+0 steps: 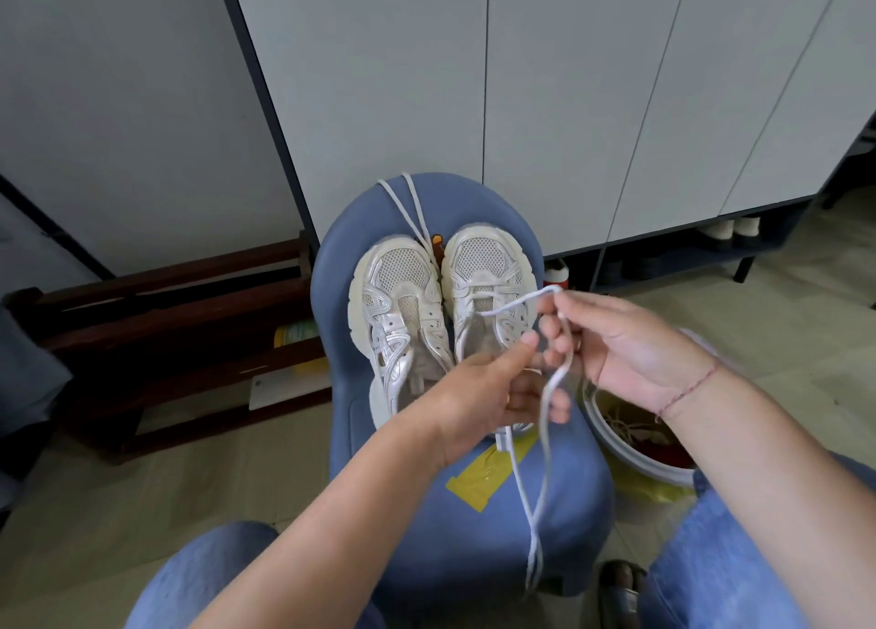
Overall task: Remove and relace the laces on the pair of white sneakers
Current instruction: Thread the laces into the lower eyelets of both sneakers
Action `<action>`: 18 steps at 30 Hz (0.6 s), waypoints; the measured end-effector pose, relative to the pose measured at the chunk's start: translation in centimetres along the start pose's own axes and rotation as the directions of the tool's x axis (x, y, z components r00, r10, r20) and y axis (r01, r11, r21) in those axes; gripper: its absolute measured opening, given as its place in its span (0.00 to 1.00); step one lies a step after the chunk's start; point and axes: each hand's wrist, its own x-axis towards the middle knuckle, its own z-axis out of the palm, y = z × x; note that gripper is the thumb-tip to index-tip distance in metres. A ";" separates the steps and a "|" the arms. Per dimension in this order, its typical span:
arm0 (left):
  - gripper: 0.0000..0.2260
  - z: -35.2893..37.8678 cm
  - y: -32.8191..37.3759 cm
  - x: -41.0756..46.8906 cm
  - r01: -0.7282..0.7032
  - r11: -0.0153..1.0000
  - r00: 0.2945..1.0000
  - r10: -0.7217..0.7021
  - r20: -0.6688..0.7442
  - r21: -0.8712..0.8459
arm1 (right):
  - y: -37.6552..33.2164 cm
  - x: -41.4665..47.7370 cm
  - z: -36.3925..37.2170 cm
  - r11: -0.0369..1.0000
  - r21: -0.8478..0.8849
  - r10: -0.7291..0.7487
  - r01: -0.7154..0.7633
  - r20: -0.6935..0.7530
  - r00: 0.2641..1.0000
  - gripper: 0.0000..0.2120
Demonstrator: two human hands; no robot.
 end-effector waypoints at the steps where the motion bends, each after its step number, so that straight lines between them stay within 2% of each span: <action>1: 0.16 -0.2 -0.1 0.0 -0.023 1.000 0.999 0.024 -0.033 0.020 | -0.3 0.3 -0.6 0.999 0.029 -0.031 0.035 -0.122 0.992 0.09; 3: 0.12 -0.7 -0.2 0.1 -0.071 0.997 0.992 0.075 -0.106 0.035 | -0.7 0.7 -2.0 0.998 0.042 -0.025 0.041 -0.337 0.941 0.09; 4: 0.11 -1.1 -0.2 0.2 -0.090 0.995 0.986 0.094 -0.136 0.035 | -0.7 1.0 -2.7 1.000 -0.008 -0.031 0.030 -0.412 0.910 0.09; 6: 0.12 -1.4 -0.2 0.2 -0.110 0.992 0.975 0.118 -0.189 0.055 | -0.4 1.2 -3.4 0.942 -0.336 -0.192 0.016 -0.497 0.846 0.11; 7: 0.12 -1.5 -0.2 0.2 -0.110 0.990 0.968 0.126 -0.217 0.085 | -0.2 1.2 -3.2 0.848 -0.528 -0.327 0.047 -0.451 0.831 0.13; 8: 0.12 -1.4 -0.1 0.1 -0.109 0.987 0.961 0.135 -0.242 0.120 | 0.0 1.0 -2.5 0.732 -0.672 -0.431 0.115 -0.324 0.842 0.14; 9: 0.13 -1.3 -0.1 0.0 -0.112 0.982 0.955 0.148 -0.258 0.149 | 0.3 0.7 -1.8 0.633 -0.750 -0.451 0.192 -0.156 0.879 0.14; 11: 0.13 -1.2 0.0 -0.1 -0.122 0.974 0.948 0.172 -0.269 0.192 | 1.1 0.1 -0.4 0.516 -0.815 -0.287 0.263 0.125 0.950 0.11; 12: 0.14 -1.2 0.1 -0.1 -0.123 0.970 0.946 0.178 -0.269 0.209 | 1.6 0.0 -0.1 0.455 -0.853 -0.209 0.257 0.178 0.962 0.09; 14: 0.12 -1.5 0.3 -0.1 -0.118 0.962 0.947 0.184 -0.265 0.247 | 1.9 0.4 -0.4 0.306 -0.923 -0.222 0.234 0.170 0.960 0.08; 15: 0.11 -1.6 0.4 -0.2 -0.115 0.958 0.948 0.185 -0.260 0.262 | 1.7 0.7 -0.8 0.274 -0.936 -0.267 0.221 0.147 0.952 0.09; 16: 0.11 -1.8 0.5 -0.2 -0.115 0.956 0.950 0.185 -0.251 0.271 | 1.3 1.0 -1.1 0.272 -0.941 -0.324 0.201 0.108 0.940 0.10; 18: 0.10 -2.3 0.9 -0.4 -0.107 0.953 0.959 0.174 -0.222 0.285 | 0.2 1.5 -2.0 0.341 -0.930 -0.472 0.141 -0.040 0.881 0.09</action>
